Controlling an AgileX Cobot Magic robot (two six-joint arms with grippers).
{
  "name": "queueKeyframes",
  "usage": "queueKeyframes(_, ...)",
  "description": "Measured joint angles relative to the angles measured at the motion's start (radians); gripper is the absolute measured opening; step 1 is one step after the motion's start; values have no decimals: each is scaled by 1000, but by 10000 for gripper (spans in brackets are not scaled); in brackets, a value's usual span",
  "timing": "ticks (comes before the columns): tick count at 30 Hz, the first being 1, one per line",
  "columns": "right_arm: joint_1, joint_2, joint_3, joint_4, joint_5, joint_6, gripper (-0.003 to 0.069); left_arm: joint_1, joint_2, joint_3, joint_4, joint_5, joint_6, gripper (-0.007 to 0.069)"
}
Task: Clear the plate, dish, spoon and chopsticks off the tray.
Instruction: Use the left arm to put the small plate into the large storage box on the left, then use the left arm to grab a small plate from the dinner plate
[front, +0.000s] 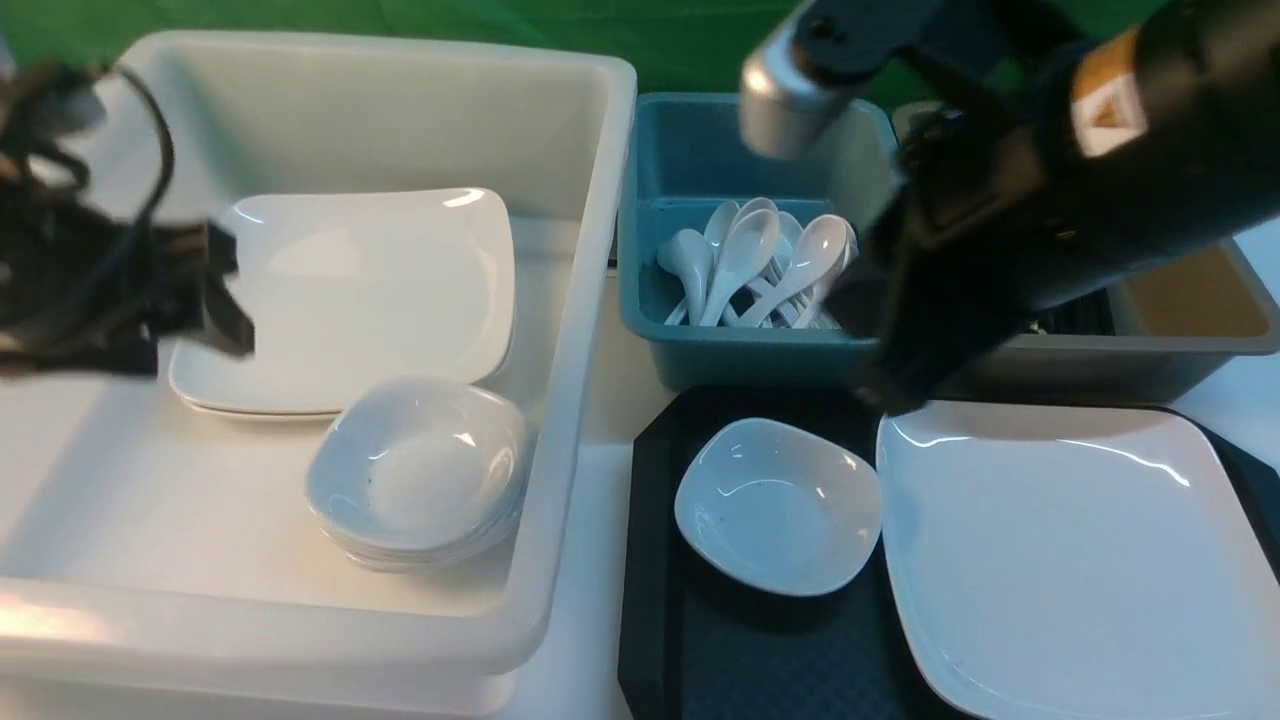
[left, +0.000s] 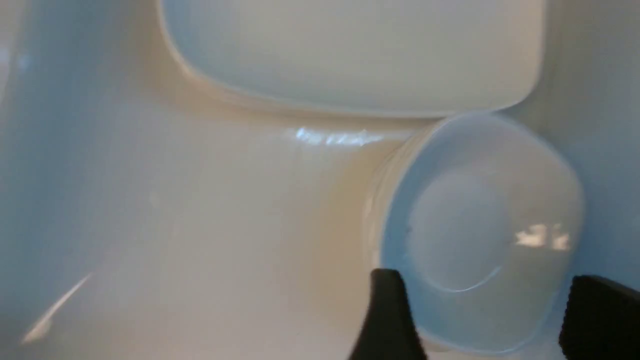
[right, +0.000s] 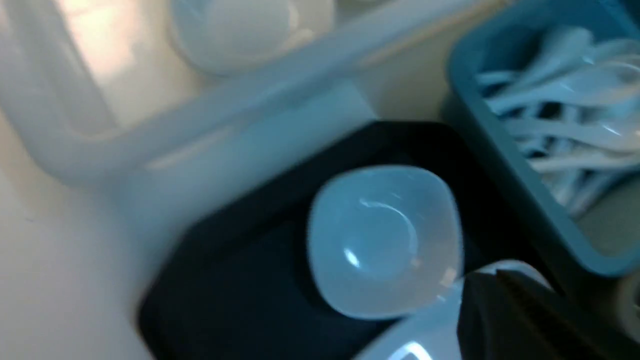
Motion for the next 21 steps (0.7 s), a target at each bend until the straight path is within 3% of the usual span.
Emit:
queueKeyframes(1,-1,-12,0,-33,19,11,27,-16,-2,-24,-4,10,10,335)
queueKeyframes(4,-46,-77,20,-123,102,64,27,-156,-5,-128,-8,29,49,95)
queueKeyframes(6,-112,-124,67,-141,117,103,27,-311,6,-171,-5,20,55,27)
queueKeyframes(7,-119,-128,73,-144,117,106,27,-325,8,-177,-3,15,55,24)
queueKeyframes(8,-176,-161,121,-148,115,128,25,-433,29,-191,11,-8,55,11)
queueKeyframes(9,-183,-165,128,-148,115,130,25,-446,33,-191,14,-8,55,9)
queueKeyframes(14,-363,-244,298,-98,115,164,25,-733,189,-197,120,-75,43,2)
queueKeyframes(21,-455,-313,432,-17,107,164,25,-918,408,-203,256,-144,32,85)
